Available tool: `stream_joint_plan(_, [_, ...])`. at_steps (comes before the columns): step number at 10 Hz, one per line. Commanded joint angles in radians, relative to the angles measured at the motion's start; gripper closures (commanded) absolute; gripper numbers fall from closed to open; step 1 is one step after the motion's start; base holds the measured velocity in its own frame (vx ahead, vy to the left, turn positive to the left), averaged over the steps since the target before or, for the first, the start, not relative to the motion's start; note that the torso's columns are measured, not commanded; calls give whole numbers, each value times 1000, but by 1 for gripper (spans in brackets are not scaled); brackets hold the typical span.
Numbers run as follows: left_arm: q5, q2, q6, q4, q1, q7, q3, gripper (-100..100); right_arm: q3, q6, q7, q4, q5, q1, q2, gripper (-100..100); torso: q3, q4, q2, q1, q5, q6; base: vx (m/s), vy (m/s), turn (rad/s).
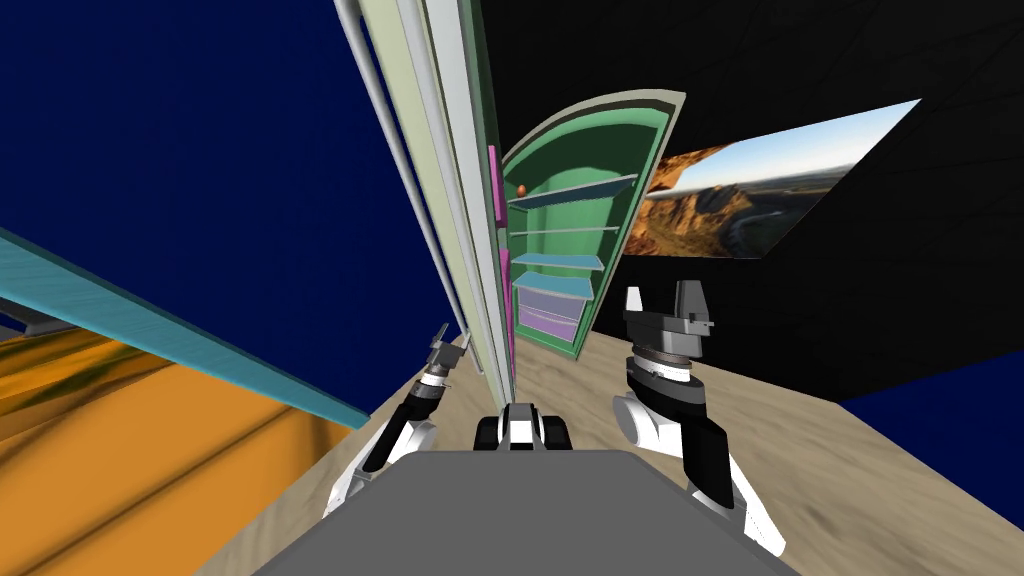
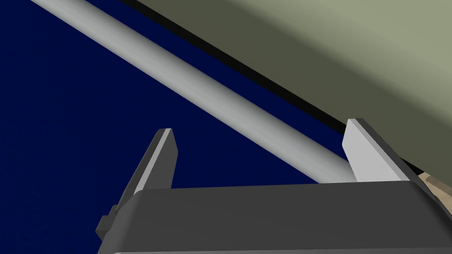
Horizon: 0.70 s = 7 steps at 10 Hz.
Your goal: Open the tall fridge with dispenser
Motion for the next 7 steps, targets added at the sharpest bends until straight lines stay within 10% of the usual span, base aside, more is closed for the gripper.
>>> stream_joint_plan(1, [10,20,26,-52,22,11,14,-100,0,0,0,0,0,0,0,0,1,1,2,3,1,1,11,-12,88])
stream_joint_plan(7, [39,80,97,-201,83,40,51,-100,0,0,0,0,0,0,0,0,2,1,3,4,1,-1,11,-16,87])
